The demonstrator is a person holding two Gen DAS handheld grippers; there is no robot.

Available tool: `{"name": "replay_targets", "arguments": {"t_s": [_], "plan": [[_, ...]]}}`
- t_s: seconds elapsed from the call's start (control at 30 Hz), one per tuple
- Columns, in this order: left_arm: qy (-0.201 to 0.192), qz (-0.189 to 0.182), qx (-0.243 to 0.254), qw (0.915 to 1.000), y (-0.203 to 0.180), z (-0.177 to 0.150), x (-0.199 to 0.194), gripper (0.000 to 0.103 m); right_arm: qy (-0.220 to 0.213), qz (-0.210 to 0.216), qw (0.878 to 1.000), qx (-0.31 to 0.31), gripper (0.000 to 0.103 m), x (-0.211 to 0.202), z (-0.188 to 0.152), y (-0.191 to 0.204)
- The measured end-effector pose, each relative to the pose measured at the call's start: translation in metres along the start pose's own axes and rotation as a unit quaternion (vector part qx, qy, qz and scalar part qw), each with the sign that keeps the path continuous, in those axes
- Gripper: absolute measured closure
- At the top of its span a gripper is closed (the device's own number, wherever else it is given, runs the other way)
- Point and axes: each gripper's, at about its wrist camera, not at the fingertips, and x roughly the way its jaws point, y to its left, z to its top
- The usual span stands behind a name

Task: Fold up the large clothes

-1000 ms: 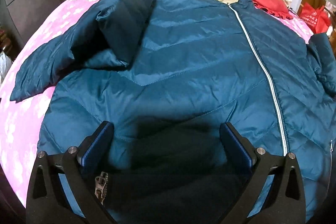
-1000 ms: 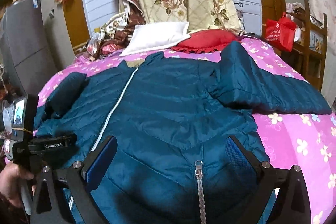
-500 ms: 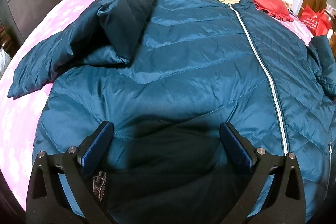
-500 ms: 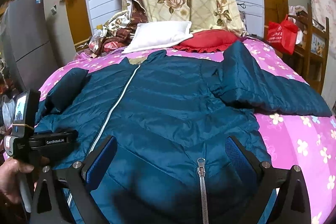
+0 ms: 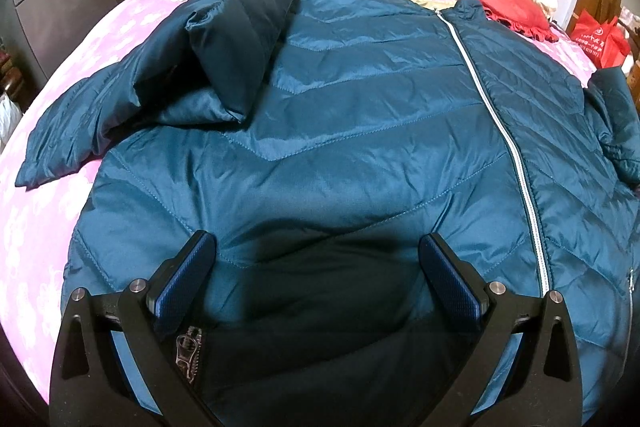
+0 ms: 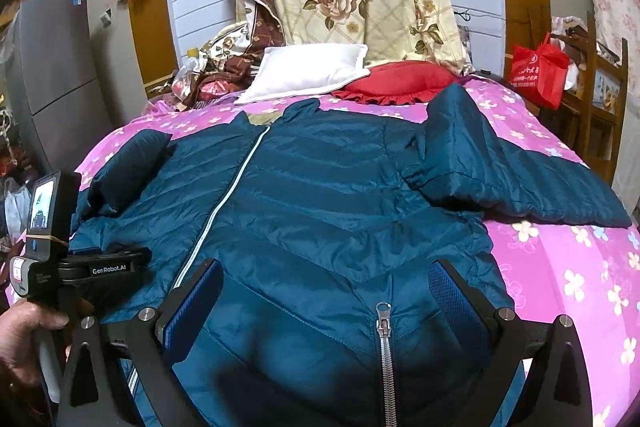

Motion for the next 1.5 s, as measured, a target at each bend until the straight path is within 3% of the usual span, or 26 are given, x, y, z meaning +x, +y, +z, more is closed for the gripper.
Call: {"name": "replay_targets", "arguments": {"t_s": [0.43, 0.63, 0.73, 0.87, 1.0, 1.17, 1.3, 1.5], "plan": [[0.004, -0.014, -0.005, 0.9999, 0.005, 0.003, -0.003, 0.000, -0.003, 0.003, 1.000, -0.006, 0.001, -0.002, 0.000, 0.008], [-0.033, -0.030, -0.073, 0.9963, 0.045, 0.017, -0.026, 0.000, -0.005, 0.009, 1.000, -0.010, 0.001, -0.002, 0.000, 0.011], [-0.064, -0.012, -0.099, 0.9930, 0.078, 0.028, -0.042, 0.000, -0.002, 0.007, 1.000, -0.013, 0.001, 0.000, 0.000, 0.009], [-0.098, 0.057, -0.106, 0.9879, 0.130, 0.050, -0.063, 0.000, 0.013, 0.018, 1.000, -0.004, 0.001, 0.007, -0.001, 0.007], [-0.063, 0.108, -0.142, 0.9819, 0.211, 0.070, -0.049, 0.000, 0.007, 0.022, 1.000, -0.006, 0.001, 0.004, -0.001, 0.006], [-0.013, 0.141, -0.186, 0.9723, 0.287, 0.067, -0.009, 0.000, 0.001, 0.026, 1.000, -0.005, 0.001, 0.000, -0.001, 0.005], [0.038, 0.128, -0.172, 0.9760, 0.304, 0.063, 0.027, 0.000, 0.008, 0.029, 1.000, -0.001, 0.001, 0.002, -0.001, 0.002], [0.009, 0.115, -0.170, 0.9786, 0.306, 0.064, 0.044, 0.000, 0.008, 0.028, 1.000, -0.003, 0.001, 0.002, -0.001, 0.002]]}}
